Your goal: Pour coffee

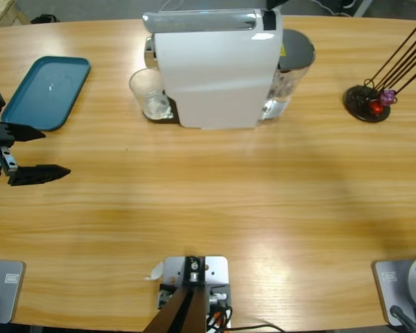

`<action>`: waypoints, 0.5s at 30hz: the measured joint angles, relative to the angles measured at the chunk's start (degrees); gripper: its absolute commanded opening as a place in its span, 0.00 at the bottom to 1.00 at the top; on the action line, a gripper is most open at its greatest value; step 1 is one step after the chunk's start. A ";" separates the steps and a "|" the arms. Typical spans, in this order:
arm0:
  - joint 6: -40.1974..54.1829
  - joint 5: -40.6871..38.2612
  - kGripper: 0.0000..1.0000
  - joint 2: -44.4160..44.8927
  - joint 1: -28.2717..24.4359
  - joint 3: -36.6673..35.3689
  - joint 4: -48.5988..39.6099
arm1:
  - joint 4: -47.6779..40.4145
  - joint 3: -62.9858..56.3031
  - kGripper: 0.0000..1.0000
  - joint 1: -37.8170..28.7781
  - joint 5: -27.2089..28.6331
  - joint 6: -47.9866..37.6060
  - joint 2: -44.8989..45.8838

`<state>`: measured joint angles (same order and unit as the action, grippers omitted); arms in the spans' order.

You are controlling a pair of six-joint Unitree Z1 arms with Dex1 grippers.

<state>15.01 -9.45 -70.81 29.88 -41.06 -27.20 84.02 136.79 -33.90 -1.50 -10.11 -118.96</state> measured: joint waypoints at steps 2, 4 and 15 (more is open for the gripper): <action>0.00 0.00 0.99 0.00 0.00 0.00 0.00 | 0.15 3.36 0.52 -0.49 2.60 0.76 0.59; 0.00 0.00 1.00 0.00 0.00 0.00 0.00 | 0.17 5.68 0.93 -1.37 4.35 1.11 2.46; 0.00 0.00 1.00 0.00 0.01 0.00 0.18 | -9.00 -24.28 1.00 -6.68 8.72 0.50 24.70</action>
<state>15.01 -9.45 -70.81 29.90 -41.05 -27.02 75.01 112.51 -40.57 7.22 -9.61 -94.27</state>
